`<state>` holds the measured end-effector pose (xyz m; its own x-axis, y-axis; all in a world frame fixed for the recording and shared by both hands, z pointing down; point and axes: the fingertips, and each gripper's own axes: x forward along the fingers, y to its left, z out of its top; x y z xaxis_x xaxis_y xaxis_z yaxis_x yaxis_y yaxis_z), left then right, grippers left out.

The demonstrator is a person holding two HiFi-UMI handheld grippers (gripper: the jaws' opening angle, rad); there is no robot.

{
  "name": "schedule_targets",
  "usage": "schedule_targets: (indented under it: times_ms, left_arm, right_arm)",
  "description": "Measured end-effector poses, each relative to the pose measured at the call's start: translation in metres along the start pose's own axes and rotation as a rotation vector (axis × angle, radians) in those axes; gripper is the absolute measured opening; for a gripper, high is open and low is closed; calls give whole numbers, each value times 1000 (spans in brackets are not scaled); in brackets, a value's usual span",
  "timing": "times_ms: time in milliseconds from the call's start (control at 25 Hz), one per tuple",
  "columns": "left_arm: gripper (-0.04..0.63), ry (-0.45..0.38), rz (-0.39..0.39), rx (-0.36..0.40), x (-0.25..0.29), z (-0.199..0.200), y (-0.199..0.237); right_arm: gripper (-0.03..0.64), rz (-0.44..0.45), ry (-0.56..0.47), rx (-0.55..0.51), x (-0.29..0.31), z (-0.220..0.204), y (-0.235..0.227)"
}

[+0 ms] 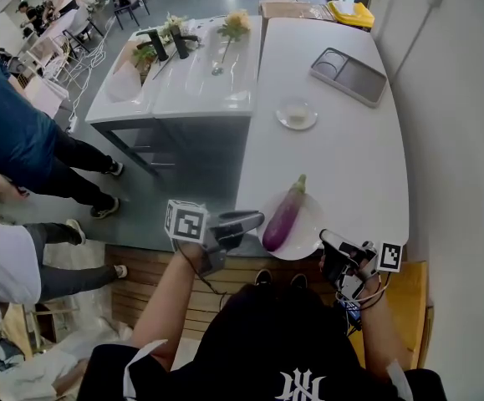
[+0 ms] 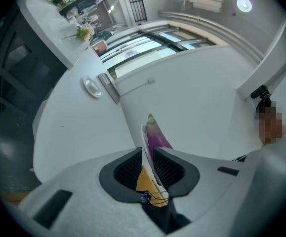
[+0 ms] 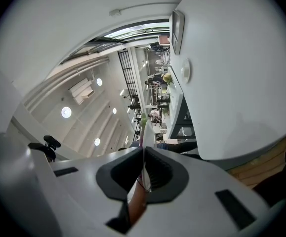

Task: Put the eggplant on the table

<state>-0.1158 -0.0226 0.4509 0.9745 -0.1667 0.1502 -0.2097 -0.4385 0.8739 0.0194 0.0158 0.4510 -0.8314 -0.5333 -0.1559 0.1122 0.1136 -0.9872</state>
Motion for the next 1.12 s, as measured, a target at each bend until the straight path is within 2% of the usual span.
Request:
schedule_targets:
  times_ms: [320, 640, 1120]
  left_arm:
    - [51, 7, -14, -18, -14, -2, 6]
    - [41, 32, -38, -50, -21, -9, 15]
    - [34, 73, -66, -73, -14, -18, 25]
  right_arm:
    - [9, -34, -2, -4, 12, -9, -7]
    - [9, -105, -27, -8, 15, -16, -19]
    - [9, -163, -78, 4, 5, -18, -34]
